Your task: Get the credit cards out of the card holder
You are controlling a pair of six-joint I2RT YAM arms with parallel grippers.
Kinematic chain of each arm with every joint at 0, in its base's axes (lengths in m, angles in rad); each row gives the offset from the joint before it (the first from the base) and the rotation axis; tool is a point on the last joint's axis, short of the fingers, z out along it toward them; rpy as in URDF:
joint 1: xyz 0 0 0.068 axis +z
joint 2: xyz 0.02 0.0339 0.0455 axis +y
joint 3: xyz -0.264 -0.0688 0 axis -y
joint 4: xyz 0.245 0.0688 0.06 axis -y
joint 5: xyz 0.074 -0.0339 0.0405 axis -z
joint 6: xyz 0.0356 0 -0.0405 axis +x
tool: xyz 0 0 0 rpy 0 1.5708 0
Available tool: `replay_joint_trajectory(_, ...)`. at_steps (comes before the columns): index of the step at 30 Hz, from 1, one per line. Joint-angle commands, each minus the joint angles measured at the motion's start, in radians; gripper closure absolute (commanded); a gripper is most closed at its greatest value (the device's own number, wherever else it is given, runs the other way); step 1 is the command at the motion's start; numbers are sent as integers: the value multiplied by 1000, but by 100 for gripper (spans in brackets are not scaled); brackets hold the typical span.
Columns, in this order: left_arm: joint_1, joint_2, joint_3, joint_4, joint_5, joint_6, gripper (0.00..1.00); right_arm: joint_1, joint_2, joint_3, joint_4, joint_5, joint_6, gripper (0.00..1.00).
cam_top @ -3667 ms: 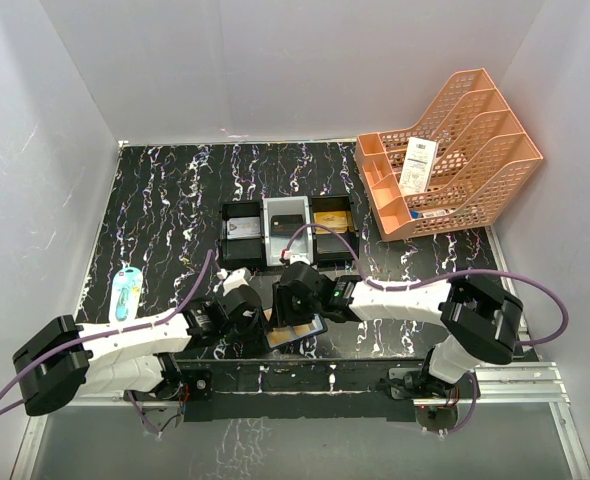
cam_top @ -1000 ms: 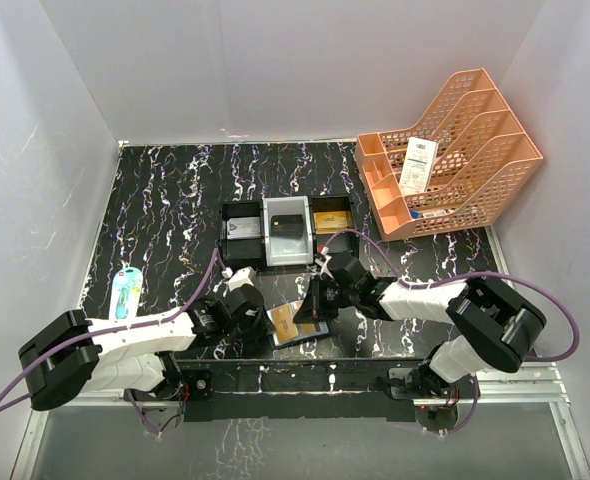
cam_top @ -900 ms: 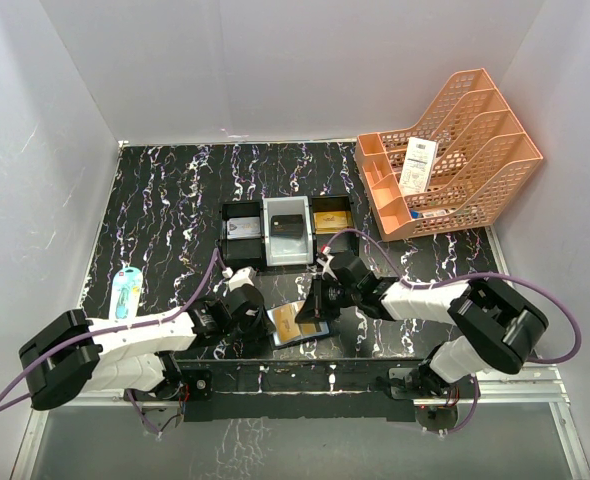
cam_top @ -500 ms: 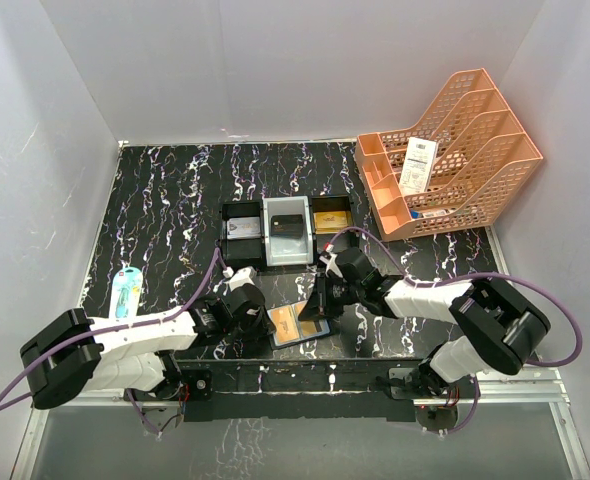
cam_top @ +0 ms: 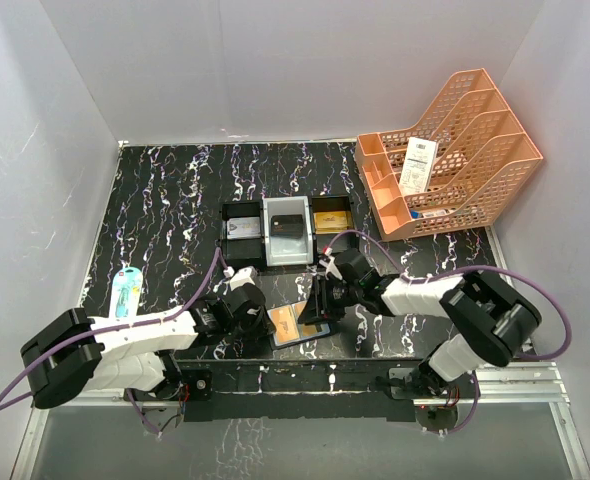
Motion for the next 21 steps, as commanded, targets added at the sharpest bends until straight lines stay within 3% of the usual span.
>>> replay_joint_trajectory(1, -5, 62, -12, -38, 14, 18, 88, 18, 78, 52, 72, -51, -4, 69)
replay_joint_trajectory(7, -5, 83, -1, -41, 19, 24, 88, 48, 148, 66, 139, -52, 39, 73)
replay_joint_trajectory(13, -5, 74, -3, -53, 13, 25, 89, 49, 152, 49, 183, -53, 64, 94)
replay_joint_trajectory(21, -5, 68, -8, -65, 4, 21, 89, 10, 102, 27, 167, -99, 37, 90)
